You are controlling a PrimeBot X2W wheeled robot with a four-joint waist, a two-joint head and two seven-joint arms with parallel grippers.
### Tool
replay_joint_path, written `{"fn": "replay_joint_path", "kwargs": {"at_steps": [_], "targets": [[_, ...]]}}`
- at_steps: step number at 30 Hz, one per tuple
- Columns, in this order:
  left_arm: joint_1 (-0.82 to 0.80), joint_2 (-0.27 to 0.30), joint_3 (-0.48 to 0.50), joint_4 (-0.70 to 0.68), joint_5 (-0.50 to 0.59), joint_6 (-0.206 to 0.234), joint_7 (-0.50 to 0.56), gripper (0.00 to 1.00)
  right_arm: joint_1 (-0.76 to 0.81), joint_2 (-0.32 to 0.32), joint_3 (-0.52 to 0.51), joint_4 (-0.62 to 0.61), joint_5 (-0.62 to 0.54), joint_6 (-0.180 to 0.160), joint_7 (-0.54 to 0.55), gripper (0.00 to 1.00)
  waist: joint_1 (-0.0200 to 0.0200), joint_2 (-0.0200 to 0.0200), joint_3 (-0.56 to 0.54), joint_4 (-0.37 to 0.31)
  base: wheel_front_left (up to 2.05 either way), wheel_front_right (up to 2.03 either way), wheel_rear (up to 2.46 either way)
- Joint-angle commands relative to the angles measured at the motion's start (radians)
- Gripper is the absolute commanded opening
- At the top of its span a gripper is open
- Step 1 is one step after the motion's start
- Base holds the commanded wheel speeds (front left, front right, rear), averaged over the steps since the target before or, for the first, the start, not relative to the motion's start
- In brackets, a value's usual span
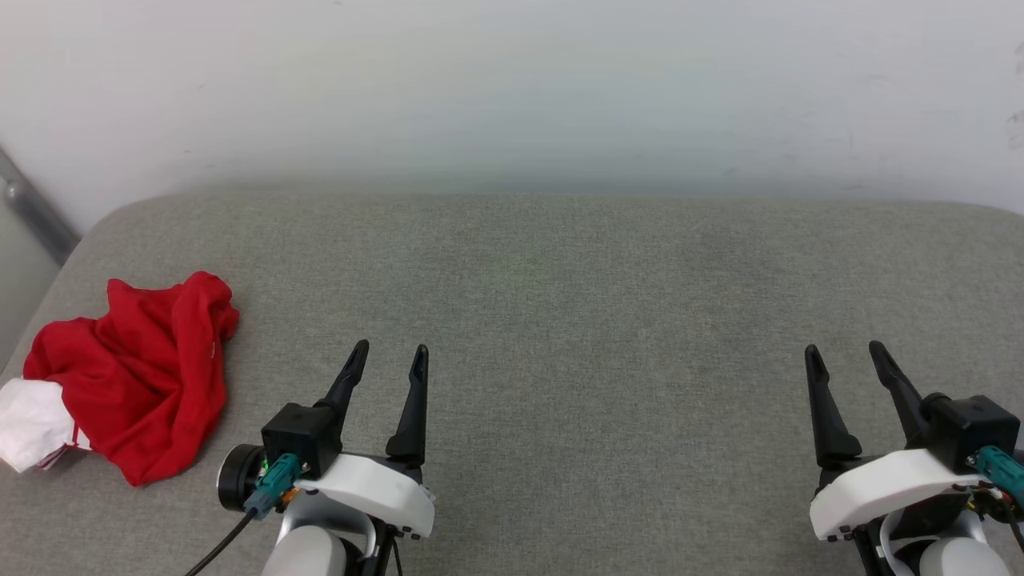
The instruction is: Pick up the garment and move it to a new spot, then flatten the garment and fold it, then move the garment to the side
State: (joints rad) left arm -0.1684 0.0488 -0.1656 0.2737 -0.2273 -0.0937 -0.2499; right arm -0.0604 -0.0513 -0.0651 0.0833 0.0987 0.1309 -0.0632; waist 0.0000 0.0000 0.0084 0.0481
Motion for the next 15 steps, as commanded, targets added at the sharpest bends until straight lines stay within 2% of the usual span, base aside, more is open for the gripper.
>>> {"fn": "replay_joint_path", "kwargs": {"at_steps": [1, 6, 15], "targets": [[-0.01, 0.002, -0.004, 0.003, 0.02, 0.006, -0.009, 1.0, -0.002, 0.002, -0.001, -0.002, -0.019, 0.0, -0.008, 1.0, 0.0, 0.0, 0.0, 0.0, 0.0, 0.0, 0.0], [-0.015, 0.003, -0.004, 0.012, 0.047, 0.007, -0.017, 1.0, -0.004, 0.002, -0.001, 0.002, -0.045, 0.0, -0.016, 1.0, 0.0, 0.0, 0.001, 0.003, 0.0, 0.0, 0.0], [-0.013, 0.002, 0.008, 0.02, 0.016, 0.007, -0.016, 1.0, -0.009, 0.002, 0.0, 0.015, -0.026, 0.0, -0.023, 1.0, 0.0, 0.0, 0.001, -0.001, 0.0, 0.0, 0.0]]}}
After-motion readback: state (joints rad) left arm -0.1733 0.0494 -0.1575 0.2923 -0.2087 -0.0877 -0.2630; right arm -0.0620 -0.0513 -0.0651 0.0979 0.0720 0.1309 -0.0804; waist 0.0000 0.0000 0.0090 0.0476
